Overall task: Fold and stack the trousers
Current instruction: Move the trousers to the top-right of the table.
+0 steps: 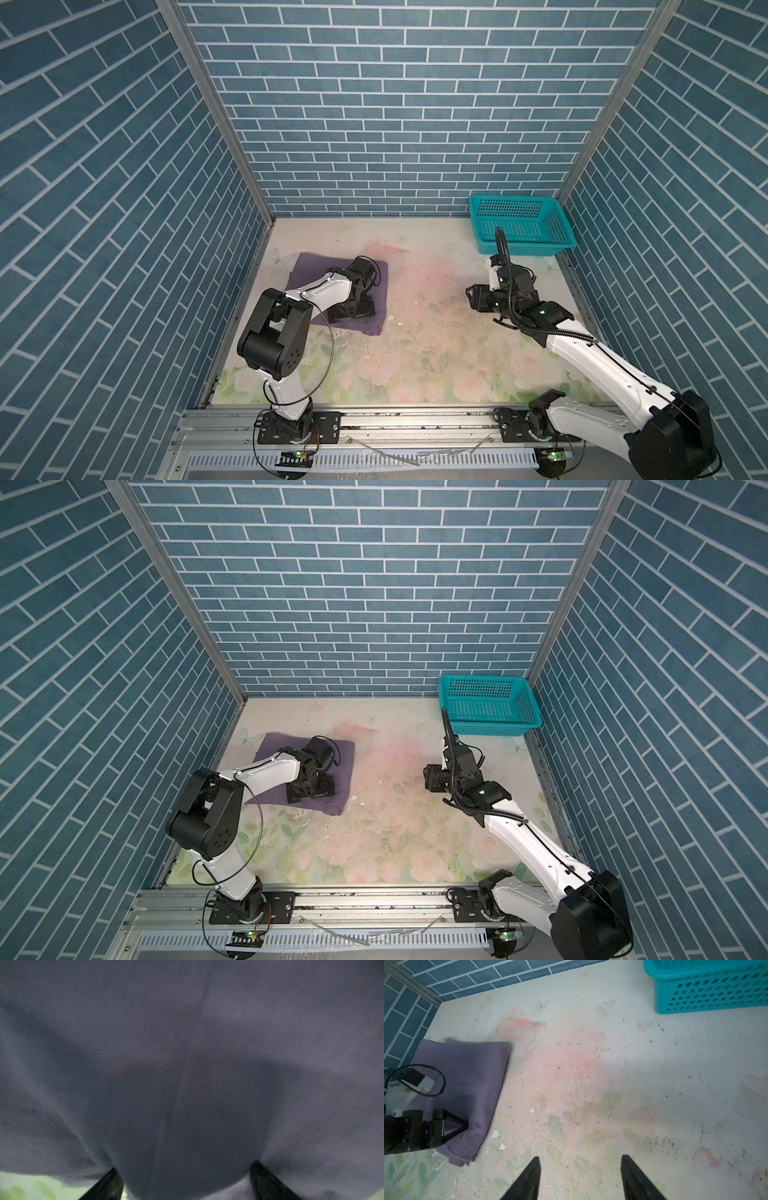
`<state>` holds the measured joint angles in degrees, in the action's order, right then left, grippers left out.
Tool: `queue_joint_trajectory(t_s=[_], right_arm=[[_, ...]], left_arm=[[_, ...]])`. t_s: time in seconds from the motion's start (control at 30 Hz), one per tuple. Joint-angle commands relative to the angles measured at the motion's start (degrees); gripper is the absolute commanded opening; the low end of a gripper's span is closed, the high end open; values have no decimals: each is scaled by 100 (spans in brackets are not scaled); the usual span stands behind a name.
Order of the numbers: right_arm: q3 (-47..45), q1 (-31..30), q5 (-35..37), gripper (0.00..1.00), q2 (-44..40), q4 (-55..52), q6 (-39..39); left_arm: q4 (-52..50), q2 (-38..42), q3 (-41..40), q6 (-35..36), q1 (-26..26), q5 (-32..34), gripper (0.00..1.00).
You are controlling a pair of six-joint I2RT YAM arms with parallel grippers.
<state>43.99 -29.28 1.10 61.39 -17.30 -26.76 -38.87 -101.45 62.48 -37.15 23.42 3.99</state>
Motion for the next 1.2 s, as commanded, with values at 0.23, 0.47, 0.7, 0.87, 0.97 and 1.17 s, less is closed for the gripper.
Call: queue_joint_trajectory(t_s=[0.23,0.47,0.7,0.87,0.97,1.17], right_arm=[[-86,36,397,62,24,-148,-211],[339,54,382,62,678,-161,-197],[792,105,221,60,1451,-133,-139],[1196,122,83,58,1877,-211,-9],[1250,124,58,58,1883,-198,-6],[1015,124,98,59,1480,-50,-31]], left_arm=[[232,-1191,1125,635,-1343,-494,94],[310,-1885,1926,749,-1838,-671,93],[292,-2465,2751,728,-2081,-844,93],[87,-2834,3437,671,-2095,-995,93],[47,-2690,3461,651,-2092,-1005,93],[194,-1746,2772,646,-2087,-917,94]])
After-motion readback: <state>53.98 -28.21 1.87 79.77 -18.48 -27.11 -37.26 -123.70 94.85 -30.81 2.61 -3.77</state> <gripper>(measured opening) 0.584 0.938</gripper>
